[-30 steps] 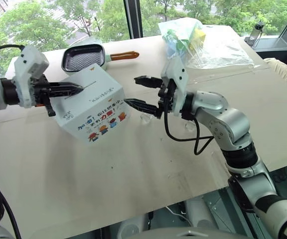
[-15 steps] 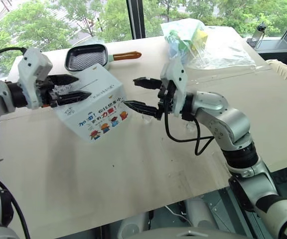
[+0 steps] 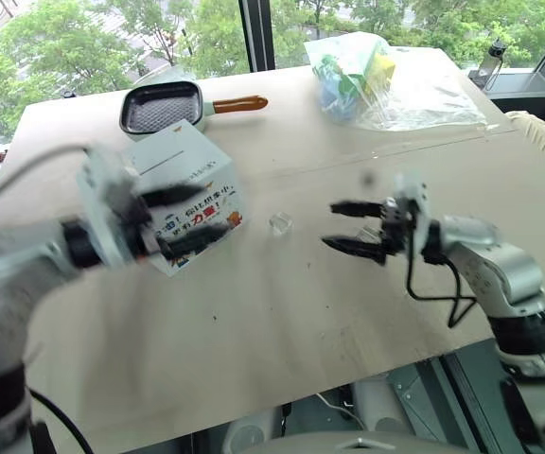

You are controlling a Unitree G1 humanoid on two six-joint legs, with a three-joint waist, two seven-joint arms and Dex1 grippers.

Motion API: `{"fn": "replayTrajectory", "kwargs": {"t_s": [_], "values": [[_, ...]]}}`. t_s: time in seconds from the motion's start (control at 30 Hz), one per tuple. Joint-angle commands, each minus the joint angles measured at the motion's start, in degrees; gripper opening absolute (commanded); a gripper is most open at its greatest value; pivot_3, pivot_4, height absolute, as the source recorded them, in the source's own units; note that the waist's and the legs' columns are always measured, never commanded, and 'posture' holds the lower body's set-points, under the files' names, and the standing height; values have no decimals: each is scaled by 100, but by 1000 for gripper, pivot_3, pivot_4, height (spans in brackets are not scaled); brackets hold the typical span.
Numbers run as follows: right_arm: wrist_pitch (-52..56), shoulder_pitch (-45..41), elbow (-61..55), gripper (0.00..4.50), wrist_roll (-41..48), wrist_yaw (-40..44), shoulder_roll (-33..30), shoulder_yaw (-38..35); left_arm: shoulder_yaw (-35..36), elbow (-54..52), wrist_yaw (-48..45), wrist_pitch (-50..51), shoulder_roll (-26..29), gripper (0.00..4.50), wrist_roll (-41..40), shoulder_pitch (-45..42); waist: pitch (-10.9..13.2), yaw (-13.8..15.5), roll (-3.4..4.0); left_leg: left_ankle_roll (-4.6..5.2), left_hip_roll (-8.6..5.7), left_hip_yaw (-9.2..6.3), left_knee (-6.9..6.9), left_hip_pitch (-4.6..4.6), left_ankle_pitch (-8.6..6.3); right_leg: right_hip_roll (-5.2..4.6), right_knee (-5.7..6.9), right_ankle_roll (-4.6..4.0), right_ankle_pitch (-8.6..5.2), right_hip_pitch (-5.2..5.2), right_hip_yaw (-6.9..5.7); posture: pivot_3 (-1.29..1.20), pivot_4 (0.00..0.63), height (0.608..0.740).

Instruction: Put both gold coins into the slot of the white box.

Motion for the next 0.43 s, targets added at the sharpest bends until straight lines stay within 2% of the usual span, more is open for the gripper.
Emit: {"fn": "replayTrajectory", "kwargs": {"t_s": [0.03,0.1,0.17,0.2,0.33,0.43], "values": [[-752,433,26,3751,-119,418,-221,-270,-324,-966,920,-349,-562,4411,432,664,-4,2,8,0,2,-2,0,-3,0,3,0,-2,1,-3,-3,0,150,721],[-1445,849,299,3751,-434,471,-298,-366,-1065,-1180,1263,-1025,-960,4411,1318,1462,-7,13,11,0,3,6,1,30,0,4,13,-8,5,23,3,0,150,721],[-1922,1176,533,3751,-508,659,-343,-464,-1596,-931,1545,-1628,-1285,4411,2055,2036,-3,32,13,22,6,9,-6,88,-13,8,5,-9,4,83,3,0,150,721],[-1999,1280,590,3751,-498,729,-374,-492,-1706,-776,1594,-1868,-1428,4411,2224,2190,-3,49,14,27,8,7,-11,118,-16,10,-9,-9,1,118,1,0,150,721],[-2396,1555,857,3751,-697,909,-534,-471,-1863,-422,1809,-2418,-2091,4411,2373,2506,-2,130,13,31,18,9,5,128,-16,24,-40,-11,4,147,-8,0,150,721],[-2574,1524,1148,3751,-801,823,-466,-475,-2059,-150,1728,-2855,-2269,4411,2636,2748,-3,142,12,32,19,20,12,154,-15,24,-45,-5,-1,176,-13,0,150,721]]}}
